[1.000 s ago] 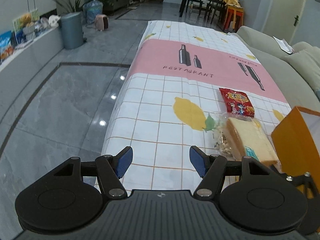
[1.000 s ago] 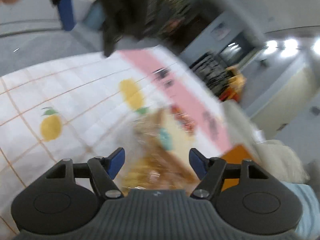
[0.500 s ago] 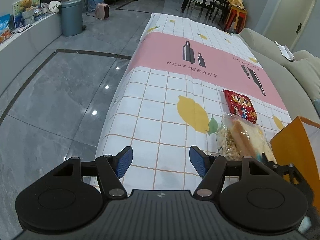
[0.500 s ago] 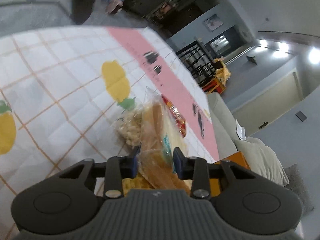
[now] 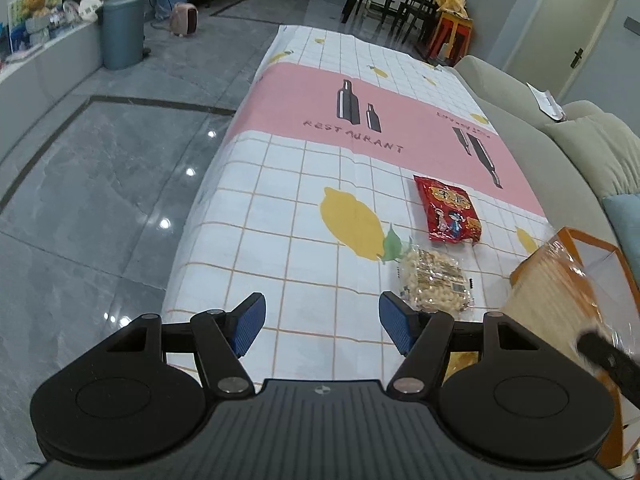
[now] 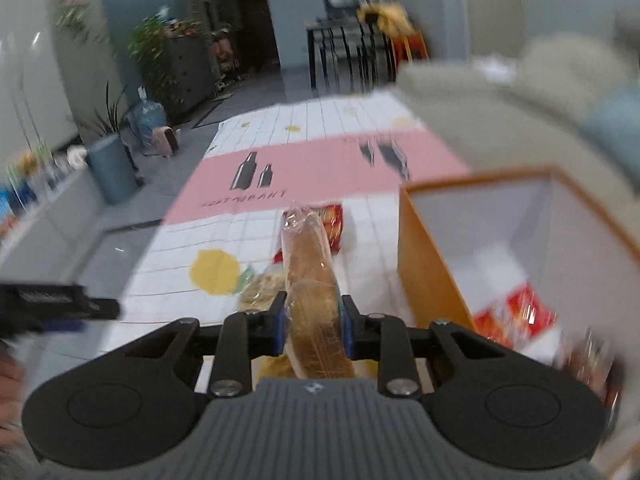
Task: Organize snacks
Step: 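Grasp the clear-bagged bread slices with the right tool, then grasp the waffle pack with left tool while right tool lifts the bread toward the box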
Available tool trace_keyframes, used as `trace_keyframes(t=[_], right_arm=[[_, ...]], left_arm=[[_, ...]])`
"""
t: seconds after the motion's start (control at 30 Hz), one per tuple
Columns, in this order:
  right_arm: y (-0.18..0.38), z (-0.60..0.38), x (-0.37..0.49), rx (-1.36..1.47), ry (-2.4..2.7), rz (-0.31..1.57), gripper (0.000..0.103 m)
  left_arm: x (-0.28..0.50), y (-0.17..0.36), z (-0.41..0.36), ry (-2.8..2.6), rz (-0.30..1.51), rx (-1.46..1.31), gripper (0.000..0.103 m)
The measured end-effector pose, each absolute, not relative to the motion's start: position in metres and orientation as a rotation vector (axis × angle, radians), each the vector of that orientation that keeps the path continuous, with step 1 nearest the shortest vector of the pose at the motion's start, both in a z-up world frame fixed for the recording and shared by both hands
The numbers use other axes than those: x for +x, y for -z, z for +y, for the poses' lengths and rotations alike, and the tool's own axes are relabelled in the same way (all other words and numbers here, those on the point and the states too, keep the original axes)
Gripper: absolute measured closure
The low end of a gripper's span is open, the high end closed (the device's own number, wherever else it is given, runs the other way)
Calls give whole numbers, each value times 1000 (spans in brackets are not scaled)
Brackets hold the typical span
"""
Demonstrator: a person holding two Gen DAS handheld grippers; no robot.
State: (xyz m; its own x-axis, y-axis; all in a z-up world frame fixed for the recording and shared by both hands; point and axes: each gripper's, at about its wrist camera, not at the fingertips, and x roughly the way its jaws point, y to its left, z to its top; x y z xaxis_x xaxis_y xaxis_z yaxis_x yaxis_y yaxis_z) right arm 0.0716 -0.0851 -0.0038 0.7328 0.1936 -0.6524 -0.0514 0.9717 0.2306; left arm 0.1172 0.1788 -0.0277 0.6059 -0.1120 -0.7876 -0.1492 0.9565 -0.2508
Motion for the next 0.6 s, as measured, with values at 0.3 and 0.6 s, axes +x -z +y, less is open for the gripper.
trace_keyframes(t=[0.3,0.6], right_arm=[[28,-107,57,310,-132,856,78],[53,-99,81,292,-162,875,75]], left_arm=[[115,32,167,-7,948,-290,26],[114,35,146,56,961,-224,26]])
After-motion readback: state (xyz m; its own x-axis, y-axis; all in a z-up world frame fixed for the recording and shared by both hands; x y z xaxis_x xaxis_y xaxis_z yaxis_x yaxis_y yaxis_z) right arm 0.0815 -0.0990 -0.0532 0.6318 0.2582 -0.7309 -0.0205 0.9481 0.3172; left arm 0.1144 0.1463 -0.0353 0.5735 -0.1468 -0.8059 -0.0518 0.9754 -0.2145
